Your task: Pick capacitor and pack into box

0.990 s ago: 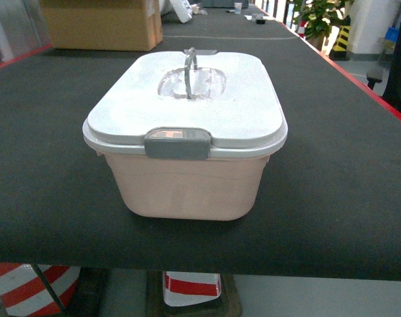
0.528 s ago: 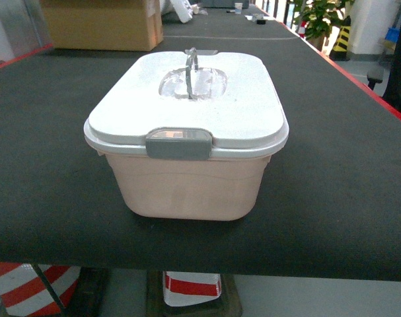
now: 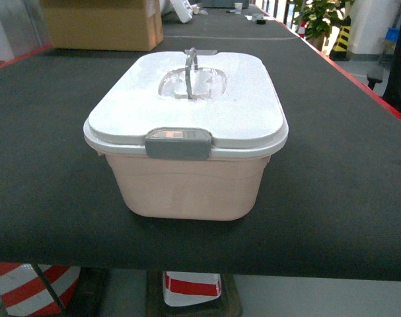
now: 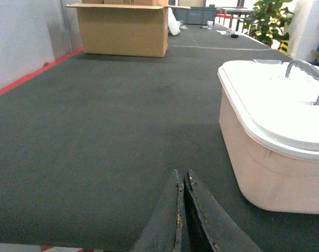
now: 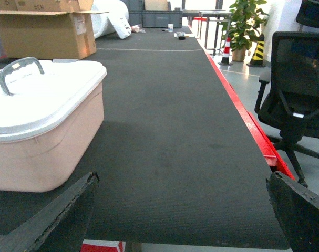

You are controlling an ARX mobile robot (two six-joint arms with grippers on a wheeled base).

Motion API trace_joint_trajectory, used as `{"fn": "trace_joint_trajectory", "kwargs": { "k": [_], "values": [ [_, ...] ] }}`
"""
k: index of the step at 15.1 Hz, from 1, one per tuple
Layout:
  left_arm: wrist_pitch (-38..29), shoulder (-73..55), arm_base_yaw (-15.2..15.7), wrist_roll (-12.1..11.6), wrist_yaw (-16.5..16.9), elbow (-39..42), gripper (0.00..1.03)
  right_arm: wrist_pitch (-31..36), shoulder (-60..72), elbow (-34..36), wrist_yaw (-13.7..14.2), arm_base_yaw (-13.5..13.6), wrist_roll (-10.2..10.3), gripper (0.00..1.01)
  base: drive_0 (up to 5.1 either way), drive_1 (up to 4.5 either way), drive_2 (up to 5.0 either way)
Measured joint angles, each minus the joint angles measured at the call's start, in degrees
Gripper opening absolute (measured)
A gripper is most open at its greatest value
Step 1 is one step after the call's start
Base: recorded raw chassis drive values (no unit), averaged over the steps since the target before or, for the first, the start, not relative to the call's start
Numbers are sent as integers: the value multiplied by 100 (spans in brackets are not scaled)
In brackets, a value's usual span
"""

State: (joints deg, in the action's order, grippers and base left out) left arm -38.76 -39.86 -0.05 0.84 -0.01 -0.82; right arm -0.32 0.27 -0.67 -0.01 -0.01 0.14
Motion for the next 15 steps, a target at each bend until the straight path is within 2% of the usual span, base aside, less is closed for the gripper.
{"fn": "trace_joint_trajectory", "kwargs": {
  "k": [8, 15],
  "values": [
    [1871, 1991, 0, 0, 0, 4, 2, 2, 0, 0, 0, 0, 2, 98, 0, 0, 0],
    [2776, 2896, 0, 0, 0, 4, 2, 2, 0, 0, 0, 0, 0, 98, 0, 0, 0]
  ]
}}
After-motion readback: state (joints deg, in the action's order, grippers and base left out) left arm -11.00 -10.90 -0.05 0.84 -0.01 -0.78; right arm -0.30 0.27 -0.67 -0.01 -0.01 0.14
